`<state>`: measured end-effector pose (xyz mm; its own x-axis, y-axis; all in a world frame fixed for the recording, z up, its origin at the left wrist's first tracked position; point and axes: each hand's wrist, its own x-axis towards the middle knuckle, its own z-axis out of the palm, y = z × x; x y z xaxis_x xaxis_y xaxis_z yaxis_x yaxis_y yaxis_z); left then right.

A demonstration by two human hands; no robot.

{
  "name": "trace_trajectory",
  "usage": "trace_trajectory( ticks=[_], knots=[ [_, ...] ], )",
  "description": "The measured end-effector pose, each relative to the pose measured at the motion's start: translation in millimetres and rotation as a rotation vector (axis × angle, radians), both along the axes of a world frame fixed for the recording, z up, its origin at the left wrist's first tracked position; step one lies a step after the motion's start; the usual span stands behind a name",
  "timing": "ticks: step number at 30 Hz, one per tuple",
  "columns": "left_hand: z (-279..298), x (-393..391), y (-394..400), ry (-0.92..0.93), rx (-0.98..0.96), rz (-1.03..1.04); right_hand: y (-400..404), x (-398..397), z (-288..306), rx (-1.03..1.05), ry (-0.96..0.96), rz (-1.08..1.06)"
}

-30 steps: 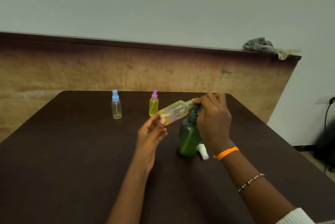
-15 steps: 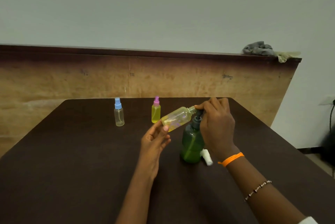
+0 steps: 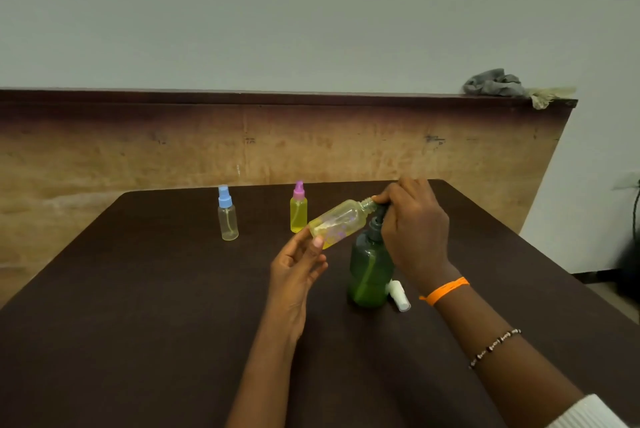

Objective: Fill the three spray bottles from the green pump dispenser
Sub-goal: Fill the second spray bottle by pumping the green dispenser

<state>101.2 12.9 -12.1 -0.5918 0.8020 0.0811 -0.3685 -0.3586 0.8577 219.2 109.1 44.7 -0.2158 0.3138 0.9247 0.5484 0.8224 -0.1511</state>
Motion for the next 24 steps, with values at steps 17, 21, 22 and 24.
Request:
trace_trajectory(
  ticks=[17,21,22,24],
  knots=[
    [3,5,-3,-0.03,0.002,-0.019,3,-3,12,0.045,-0.077,-0.04],
    [4,4,-2,-0.032,0.014,-0.014,-5,-3,-21,0.051,0.069,-0.04],
    [4,3,-3,-0.036,0.016,-0.01,-5,-3,-26,0.049,0.081,-0.047],
    [3,4,-4,-0.047,0.015,-0.003,-4,-5,-26,0.037,0.078,-0.055]
  ],
)
